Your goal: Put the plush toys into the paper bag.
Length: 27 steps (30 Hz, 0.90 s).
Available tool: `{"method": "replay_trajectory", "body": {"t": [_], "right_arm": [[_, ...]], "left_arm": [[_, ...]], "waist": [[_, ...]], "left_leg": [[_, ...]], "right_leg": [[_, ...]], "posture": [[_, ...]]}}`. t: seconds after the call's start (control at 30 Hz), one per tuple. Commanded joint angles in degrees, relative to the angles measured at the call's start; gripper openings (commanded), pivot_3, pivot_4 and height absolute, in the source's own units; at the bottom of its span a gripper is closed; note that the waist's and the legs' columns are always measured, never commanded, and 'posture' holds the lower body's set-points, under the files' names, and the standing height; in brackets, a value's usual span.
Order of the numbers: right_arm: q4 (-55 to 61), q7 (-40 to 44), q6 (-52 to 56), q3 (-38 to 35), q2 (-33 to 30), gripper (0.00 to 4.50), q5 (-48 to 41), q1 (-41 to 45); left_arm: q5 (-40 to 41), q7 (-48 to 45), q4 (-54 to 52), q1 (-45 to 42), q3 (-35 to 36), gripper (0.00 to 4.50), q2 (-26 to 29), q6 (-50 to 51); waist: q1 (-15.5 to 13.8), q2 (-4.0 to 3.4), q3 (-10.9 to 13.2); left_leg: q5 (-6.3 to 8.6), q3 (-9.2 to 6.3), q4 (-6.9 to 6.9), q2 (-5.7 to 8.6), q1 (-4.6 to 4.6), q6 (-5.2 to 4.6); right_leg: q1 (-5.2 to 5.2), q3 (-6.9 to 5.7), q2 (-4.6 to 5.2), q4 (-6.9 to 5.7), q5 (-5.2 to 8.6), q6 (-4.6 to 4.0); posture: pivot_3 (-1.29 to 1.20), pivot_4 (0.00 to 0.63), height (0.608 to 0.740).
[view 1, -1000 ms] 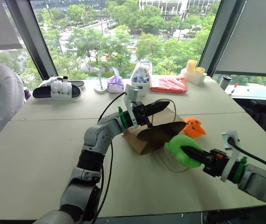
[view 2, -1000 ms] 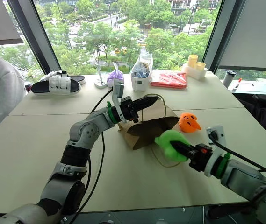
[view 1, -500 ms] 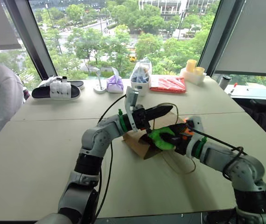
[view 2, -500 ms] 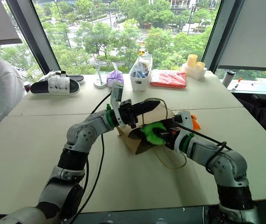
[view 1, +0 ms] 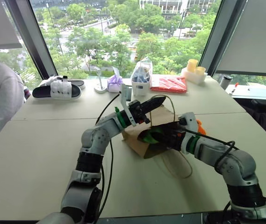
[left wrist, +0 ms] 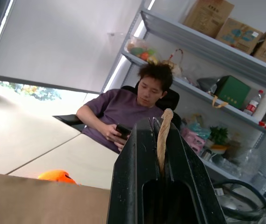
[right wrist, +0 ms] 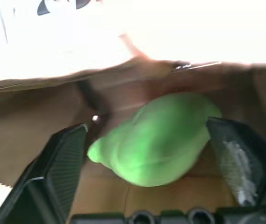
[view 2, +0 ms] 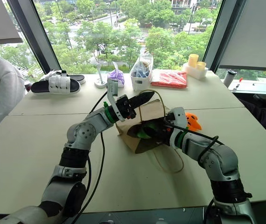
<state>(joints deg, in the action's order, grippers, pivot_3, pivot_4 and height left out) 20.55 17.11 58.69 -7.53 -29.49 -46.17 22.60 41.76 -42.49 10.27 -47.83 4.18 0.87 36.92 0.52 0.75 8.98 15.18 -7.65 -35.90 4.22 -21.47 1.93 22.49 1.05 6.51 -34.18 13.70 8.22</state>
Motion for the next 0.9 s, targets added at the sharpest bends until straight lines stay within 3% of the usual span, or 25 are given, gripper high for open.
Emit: {"method": "replay_trajectory", "body": {"t": [0.03,0.17,0.27,0.37,0.5,0.7,0.9], "right_arm": [[9.2,3.8,1.8,-9.2,-3.1,4.47,-9.9,-4.2],[11.2,4.9,1.2,-21.6,-5.6,4.47,-24.8,-9.8],[9.0,4.1,-1.6,-25.3,-7.3,4.47,-23.9,-11.2],[1.3,-0.2,-8.9,-22.5,-9.0,4.47,-9.6,-8.2],[-19.0,-6.0,-17.9,-11.0,-8.0,4.47,9.3,2.7],[-43.6,-4.4,-25.5,-2.8,-4.1,4.47,21.6,16.2],[-60.7,0.6,-28.7,1.0,-2.4,4.47,28.1,22.2]], "left_arm": [[0.1,0.1,-0.5,-1.9,0.8,0.0,0.1,-1.4],[0.0,0.1,0.0,-2.1,0.6,0.0,0.3,-1.6],[-0.1,-0.1,0.2,-2.1,0.4,0.0,0.4,-1.7],[-0.3,-0.3,0.0,-2.0,-0.1,0.0,0.2,-1.6],[-0.4,-0.1,-0.4,-1.8,-0.2,0.0,-0.2,-1.6],[-0.2,0.4,-2.4,-0.9,-0.2,0.0,0.2,-1.1],[-0.2,2.0,-4.4,0.3,0.3,0.0,1.2,-0.9]], "waist": [[-0.3,0.01,0.0],[-0.8,0.03,0.0],[-0.8,0.03,0.0],[-0.8,0.04,0.0],[-0.3,0.02,0.0],[0.4,-0.01,0.0],[0.2,-0.01,0.0]], "left_leg": [[0.0,-0.01,0.0,0.0,-0.03,0.0],[0.02,0.01,-0.03,0.0,-0.01,-0.03],[0.02,0.06,-0.07,-0.02,0.06,-0.04],[0.02,0.12,-0.08,-0.02,0.07,-0.04],[0.01,0.31,-0.1,-0.02,0.08,-0.03],[-0.21,0.34,0.1,-0.03,-0.03,0.35],[-0.22,0.35,0.22,-0.02,-0.01,0.38]], "right_leg": [[0.0,0.0,0.0,0.02,0.0,0.0],[-0.08,0.0,0.01,0.08,0.0,0.0],[-0.14,0.02,0.0,0.05,0.0,0.0],[-0.14,0.02,0.0,0.04,0.0,0.0],[-0.11,0.14,0.02,0.05,-0.01,-0.01],[0.18,0.17,0.04,0.0,-0.01,-0.02],[0.19,0.16,0.06,0.04,-0.01,-0.02]], "posture": [[0.0,0.15,0.74],[0.0,0.15,0.74],[0.0,0.15,0.74],[0.0,0.15,0.74],[0.0,0.15,0.74],[0.0,0.15,0.74],[0.0,0.15,0.74]]}}
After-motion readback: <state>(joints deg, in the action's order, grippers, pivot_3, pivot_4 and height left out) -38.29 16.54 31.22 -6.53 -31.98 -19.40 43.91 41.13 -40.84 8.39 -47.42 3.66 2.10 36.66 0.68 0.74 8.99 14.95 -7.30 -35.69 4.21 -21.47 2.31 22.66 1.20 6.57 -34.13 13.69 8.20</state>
